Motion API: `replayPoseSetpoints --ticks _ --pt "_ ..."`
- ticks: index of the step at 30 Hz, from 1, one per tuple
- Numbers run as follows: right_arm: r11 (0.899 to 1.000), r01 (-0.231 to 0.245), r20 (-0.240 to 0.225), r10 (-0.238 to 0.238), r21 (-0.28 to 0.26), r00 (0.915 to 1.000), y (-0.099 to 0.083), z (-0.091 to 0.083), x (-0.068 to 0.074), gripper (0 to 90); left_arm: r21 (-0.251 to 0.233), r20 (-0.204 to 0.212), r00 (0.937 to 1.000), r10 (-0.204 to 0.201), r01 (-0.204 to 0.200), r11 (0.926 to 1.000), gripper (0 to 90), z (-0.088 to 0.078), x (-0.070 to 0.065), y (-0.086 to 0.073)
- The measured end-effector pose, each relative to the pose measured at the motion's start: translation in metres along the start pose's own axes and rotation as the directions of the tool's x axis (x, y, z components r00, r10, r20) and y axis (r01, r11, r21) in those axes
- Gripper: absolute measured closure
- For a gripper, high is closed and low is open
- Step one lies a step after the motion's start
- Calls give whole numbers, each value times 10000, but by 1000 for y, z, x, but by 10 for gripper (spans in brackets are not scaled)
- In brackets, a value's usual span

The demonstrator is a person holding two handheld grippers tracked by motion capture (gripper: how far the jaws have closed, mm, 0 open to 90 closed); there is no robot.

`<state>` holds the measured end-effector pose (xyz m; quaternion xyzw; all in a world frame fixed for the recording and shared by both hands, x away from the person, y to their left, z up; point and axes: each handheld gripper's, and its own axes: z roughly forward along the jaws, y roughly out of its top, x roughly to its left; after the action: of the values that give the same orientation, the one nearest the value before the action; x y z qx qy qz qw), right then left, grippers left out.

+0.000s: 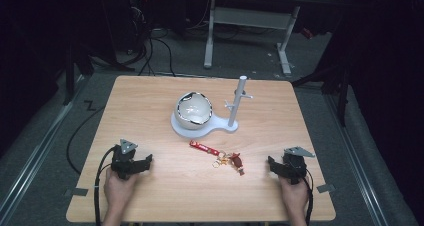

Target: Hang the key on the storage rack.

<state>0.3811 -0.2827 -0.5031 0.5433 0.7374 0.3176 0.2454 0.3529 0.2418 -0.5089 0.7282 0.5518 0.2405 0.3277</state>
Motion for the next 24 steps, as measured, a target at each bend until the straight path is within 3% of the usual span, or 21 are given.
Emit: replayPoseSetpoints --ticks 24 --pt "10000 -19 -2 19 -11 10000 0 0 0 332 -12 19 10000 -10 10 10000 208 0 0 0"
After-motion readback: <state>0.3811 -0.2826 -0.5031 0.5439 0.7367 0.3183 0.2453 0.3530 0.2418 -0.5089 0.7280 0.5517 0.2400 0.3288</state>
